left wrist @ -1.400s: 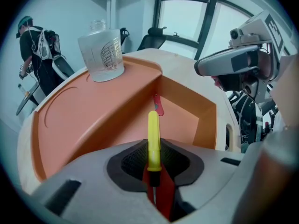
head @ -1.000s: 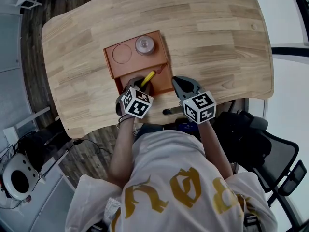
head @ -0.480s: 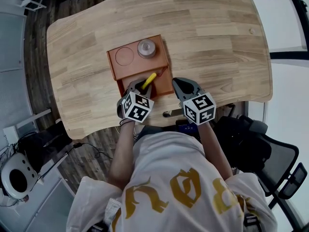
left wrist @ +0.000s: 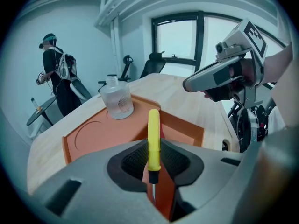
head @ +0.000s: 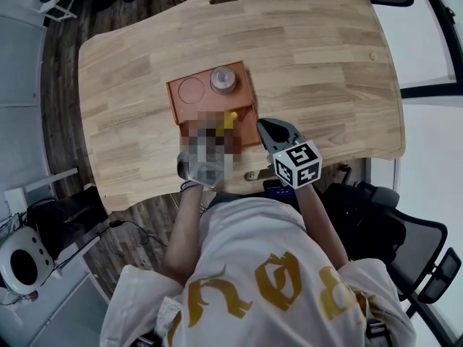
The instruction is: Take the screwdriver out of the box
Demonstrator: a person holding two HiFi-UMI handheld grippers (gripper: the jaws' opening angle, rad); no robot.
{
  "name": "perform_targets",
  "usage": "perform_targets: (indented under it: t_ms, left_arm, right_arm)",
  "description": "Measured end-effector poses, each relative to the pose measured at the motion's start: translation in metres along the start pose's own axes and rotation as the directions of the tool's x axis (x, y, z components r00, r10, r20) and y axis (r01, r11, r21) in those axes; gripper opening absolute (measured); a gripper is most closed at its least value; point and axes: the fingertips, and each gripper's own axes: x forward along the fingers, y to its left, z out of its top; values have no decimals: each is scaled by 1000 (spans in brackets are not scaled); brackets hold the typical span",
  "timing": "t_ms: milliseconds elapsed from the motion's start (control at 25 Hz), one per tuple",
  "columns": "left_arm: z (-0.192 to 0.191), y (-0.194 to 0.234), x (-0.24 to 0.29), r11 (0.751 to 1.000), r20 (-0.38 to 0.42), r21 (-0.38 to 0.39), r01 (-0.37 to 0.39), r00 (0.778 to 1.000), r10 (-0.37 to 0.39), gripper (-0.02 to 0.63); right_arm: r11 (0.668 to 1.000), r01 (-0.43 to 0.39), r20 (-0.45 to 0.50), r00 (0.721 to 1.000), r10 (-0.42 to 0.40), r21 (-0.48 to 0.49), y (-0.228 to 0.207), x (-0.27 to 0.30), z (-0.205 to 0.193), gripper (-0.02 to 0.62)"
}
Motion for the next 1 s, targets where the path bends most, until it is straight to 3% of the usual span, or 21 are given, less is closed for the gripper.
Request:
perform_targets:
  t_ms: [160, 400, 600, 1000]
  left_arm:
    - [15, 2, -10, 1000, 55, -22, 0, 998, 1, 80]
    - [43, 15, -39, 990, 201, -140, 6, 979, 23, 80]
    - [69, 29, -69, 971, 314, -237, 19, 948, 58, 80]
    - [96, 50, -118, 946, 479, -322, 39, 868, 128, 80]
  right_arm:
    - [1000, 3, 17, 1000, -3, -25, 1, 0, 12, 11]
    - [994, 37, 58, 998, -32, -99, 6, -2, 32, 11]
    - [977, 57, 111, 993, -34, -205, 18, -5, 57, 11]
    - [967, 81, 241, 970, -21, -243, 42, -7, 102, 11]
